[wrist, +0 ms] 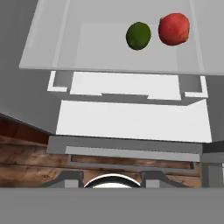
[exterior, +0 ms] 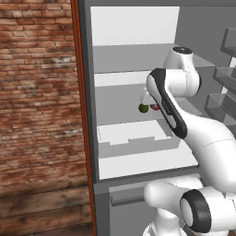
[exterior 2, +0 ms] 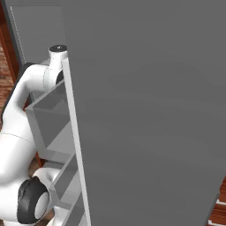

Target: Grab the lime and onion from the fridge, place them in the blender, close the lid, and turn on the blender to create a marinade.

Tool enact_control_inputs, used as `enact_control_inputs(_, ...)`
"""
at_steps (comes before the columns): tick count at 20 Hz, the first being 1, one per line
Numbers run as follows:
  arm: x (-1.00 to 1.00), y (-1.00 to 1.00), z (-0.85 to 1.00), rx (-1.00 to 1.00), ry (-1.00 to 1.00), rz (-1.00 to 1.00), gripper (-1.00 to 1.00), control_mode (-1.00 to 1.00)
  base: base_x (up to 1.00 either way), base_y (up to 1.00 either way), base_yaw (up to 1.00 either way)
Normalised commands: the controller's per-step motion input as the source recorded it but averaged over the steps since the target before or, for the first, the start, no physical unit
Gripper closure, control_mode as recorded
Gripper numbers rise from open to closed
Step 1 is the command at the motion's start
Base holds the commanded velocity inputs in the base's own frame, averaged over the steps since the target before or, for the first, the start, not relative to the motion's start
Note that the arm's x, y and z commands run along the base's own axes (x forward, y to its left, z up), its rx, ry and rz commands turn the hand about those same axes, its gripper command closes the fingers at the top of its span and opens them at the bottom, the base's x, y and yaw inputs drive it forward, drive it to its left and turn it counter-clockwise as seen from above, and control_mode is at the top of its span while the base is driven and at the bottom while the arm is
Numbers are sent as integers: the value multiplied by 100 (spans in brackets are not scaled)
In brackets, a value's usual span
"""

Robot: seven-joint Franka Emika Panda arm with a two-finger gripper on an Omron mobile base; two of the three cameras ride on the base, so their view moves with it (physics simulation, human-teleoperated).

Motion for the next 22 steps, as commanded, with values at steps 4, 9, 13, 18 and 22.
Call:
enact_control_inputs(4,-14,0,0,0,-2,0,-100,-100,0,0,0)
enact_control_inputs(9,-7,0,-27,0,-6,0,-100,-100,0,0,0)
enact_control_inputs(13,-13,-5,-58,0,-15,-1,-100,-100,0,0,0)
enact_control_inputs(18,-2,-18,-47,-2,-19,-6,-100,-100,0,0,0)
enact_control_inputs(22,29,-18,-21,-4,-13,-7,-100,-100,0,0,0)
